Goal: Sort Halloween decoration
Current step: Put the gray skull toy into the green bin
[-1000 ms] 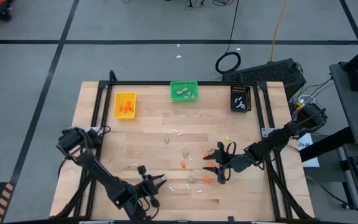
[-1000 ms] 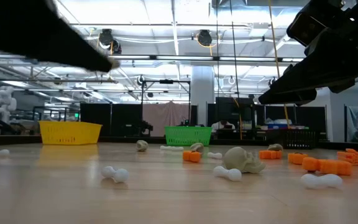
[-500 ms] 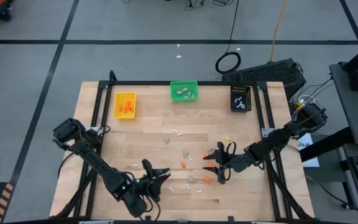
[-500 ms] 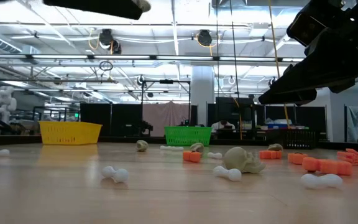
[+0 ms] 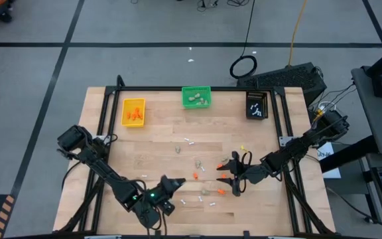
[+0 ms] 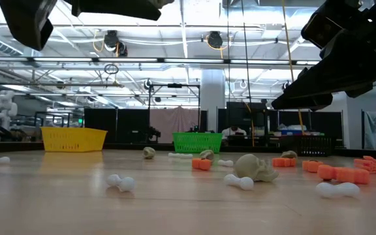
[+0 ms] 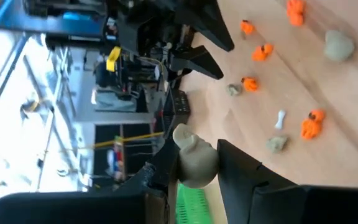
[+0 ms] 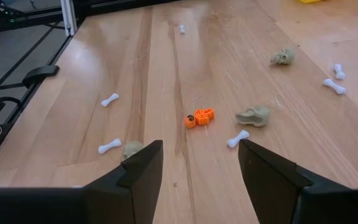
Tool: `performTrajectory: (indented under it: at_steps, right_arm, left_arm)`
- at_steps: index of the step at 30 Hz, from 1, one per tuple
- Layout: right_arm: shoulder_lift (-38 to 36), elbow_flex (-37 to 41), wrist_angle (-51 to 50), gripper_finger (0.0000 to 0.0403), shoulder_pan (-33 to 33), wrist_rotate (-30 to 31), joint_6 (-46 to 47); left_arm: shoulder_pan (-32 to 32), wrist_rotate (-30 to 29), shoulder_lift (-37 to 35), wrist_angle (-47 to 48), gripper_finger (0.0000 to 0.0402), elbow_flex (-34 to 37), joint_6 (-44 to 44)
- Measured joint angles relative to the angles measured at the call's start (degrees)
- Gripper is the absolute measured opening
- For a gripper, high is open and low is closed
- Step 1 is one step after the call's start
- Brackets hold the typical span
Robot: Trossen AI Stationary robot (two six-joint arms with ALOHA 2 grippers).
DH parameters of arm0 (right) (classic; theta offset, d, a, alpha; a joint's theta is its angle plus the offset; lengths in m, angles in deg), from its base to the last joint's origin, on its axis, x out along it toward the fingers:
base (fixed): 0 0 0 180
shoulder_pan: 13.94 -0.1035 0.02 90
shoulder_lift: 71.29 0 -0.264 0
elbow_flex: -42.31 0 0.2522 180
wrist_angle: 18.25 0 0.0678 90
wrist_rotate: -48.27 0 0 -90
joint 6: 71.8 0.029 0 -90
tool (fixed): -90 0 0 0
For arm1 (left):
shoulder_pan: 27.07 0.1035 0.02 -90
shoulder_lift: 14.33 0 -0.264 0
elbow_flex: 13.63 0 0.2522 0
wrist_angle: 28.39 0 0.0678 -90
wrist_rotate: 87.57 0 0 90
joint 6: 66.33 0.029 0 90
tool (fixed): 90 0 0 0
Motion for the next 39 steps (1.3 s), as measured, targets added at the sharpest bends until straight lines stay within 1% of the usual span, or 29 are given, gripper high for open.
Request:
performTrajectory:
  at_steps: [3,10,30,35,39]
  right_arm:
    - [0.0,0.0,0.0,0.0196,0.0,0.0,-0.2]
    - [0.0,0.0,0.0,0.0196,0.0,0.0,-0.2]
    - [0.0,0.0,0.0,0.0196,0.0,0.0,-0.2]
    - [0.0,0.0,0.0,0.0196,0.0,0.0,-1.2]
    - [0.0,0.0,0.0,0.0196,0.0,0.0,-2.0]
  left_arm:
    - [0.4,0.0,0.0,-0.6,0.0084,0.0,1.8]
    - [1.5,0.0,0.0,-2.7,0.0084,0.0,1.7]
    - [2.2,0.3,0.0,-2.6,0.0084,0.0,1.3]
    - [4.3,0.3,0.0,-2.6,0.0084,0.0,1.3]
    - [7.6,0.3,0.0,-3.2,0.0084,0.0,2.4]
